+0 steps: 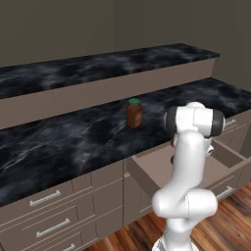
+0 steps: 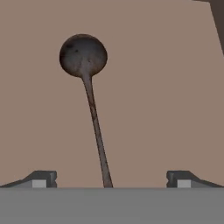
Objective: Pick the ladle from the drawer and place it on the counter.
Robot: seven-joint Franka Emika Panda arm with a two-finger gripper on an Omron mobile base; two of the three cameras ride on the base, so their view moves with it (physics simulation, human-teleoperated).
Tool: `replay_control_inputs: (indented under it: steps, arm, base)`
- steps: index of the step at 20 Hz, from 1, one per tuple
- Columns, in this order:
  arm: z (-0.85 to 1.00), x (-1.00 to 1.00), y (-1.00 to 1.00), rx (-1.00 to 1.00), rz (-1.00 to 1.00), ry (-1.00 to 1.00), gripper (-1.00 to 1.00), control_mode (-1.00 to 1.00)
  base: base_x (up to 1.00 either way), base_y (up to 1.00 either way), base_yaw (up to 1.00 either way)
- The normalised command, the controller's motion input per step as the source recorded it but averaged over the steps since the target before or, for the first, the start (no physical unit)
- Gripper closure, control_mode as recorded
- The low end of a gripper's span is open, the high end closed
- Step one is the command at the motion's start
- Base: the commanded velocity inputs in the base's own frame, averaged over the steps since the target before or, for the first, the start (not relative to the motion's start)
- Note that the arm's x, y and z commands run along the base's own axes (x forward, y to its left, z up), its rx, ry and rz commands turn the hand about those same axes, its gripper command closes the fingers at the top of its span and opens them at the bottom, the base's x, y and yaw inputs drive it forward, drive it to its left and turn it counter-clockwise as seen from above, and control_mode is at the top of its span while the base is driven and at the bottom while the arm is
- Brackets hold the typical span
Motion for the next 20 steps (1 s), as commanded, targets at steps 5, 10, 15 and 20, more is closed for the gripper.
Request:
replay_control_inputs:
  steps: [5, 10, 15, 20]
  arm:
    - [-0.57, 0.34, -0.01, 0.09, 0.00, 0.13, -1.00, -1.00]
    - [-0.62, 0.24, -0.11, 0.12, 0.04, 0.09, -1.00, -1.00]
    - [-0.55, 0.28, -0.04, 0.01, 0.06, 0.03, -1.00, -1.00]
    - [-0.56, 0.21, -0.04, 0.00, 0.06, 0.01, -1.00, -1.00]
  base:
    - [0.00, 0.00, 0.00]
    - [0.00, 0.00, 0.00]
    - [0.00, 0.00, 0.00]
    - [0.00, 0.00, 0.00]
